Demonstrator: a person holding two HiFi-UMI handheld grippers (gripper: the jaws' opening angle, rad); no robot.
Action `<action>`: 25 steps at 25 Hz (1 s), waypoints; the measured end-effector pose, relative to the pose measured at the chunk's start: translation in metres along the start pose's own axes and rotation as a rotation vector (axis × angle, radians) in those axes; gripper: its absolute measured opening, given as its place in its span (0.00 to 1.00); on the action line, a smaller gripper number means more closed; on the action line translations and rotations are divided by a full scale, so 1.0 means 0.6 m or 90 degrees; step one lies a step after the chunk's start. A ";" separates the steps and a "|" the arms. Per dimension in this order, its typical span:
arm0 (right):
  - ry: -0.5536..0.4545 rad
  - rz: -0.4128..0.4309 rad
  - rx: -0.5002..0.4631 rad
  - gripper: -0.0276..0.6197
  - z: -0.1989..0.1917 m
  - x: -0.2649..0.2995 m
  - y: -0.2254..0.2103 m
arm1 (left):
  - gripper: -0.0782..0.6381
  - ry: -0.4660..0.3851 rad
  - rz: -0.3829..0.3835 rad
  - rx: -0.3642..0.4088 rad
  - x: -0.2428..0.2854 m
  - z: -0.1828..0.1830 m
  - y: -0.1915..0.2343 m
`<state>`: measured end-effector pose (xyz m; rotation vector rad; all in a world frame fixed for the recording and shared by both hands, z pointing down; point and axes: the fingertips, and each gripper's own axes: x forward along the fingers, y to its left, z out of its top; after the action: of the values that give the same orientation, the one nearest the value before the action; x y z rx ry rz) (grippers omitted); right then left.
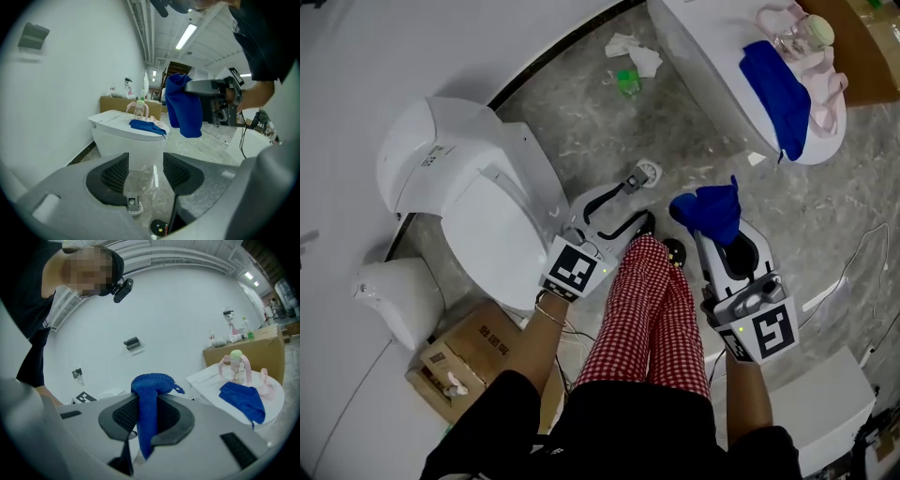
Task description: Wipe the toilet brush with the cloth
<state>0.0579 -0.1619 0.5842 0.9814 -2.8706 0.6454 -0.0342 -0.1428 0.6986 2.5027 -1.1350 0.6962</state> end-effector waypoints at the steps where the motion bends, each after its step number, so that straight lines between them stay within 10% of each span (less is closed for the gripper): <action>1: 0.001 -0.003 0.004 0.14 -0.007 0.001 -0.001 | 0.41 0.010 0.001 0.002 0.004 -0.011 0.002; 25: 0.017 -0.049 0.015 0.15 -0.051 0.003 -0.014 | 0.43 0.187 -0.051 0.010 0.115 -0.204 0.027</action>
<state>0.0583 -0.1566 0.6157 1.0725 -2.7919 0.6835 -0.0444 -0.1394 0.8398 2.3435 -0.9232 1.0134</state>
